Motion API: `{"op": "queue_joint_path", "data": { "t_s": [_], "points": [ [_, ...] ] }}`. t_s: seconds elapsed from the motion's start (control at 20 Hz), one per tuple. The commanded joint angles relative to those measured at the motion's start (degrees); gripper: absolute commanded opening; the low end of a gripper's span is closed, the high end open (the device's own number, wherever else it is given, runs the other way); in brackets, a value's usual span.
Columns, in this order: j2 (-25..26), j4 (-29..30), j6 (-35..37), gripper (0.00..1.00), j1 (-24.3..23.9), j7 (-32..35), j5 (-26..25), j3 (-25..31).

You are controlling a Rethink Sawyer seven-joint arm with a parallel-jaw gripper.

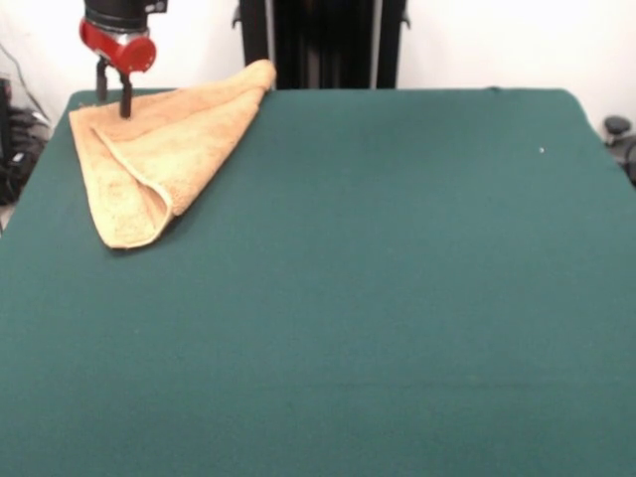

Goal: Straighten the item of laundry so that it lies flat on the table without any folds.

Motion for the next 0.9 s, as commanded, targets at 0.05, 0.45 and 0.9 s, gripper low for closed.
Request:
{"op": "queue_joint_path", "data": {
  "t_s": [0.05, 0.45, 0.9],
  "points": [
    [-0.2, -2.1, 0.0, 1.0, -0.1, -7.9, 1.2, 5.0],
    [1.4, -3.3, -5.4, 1.0, 1.5, -2.9, -0.4, 3.5],
    [2.1, -2.1, -6.4, 1.0, -0.5, -3.0, 1.4, 5.5]
  ]
}}
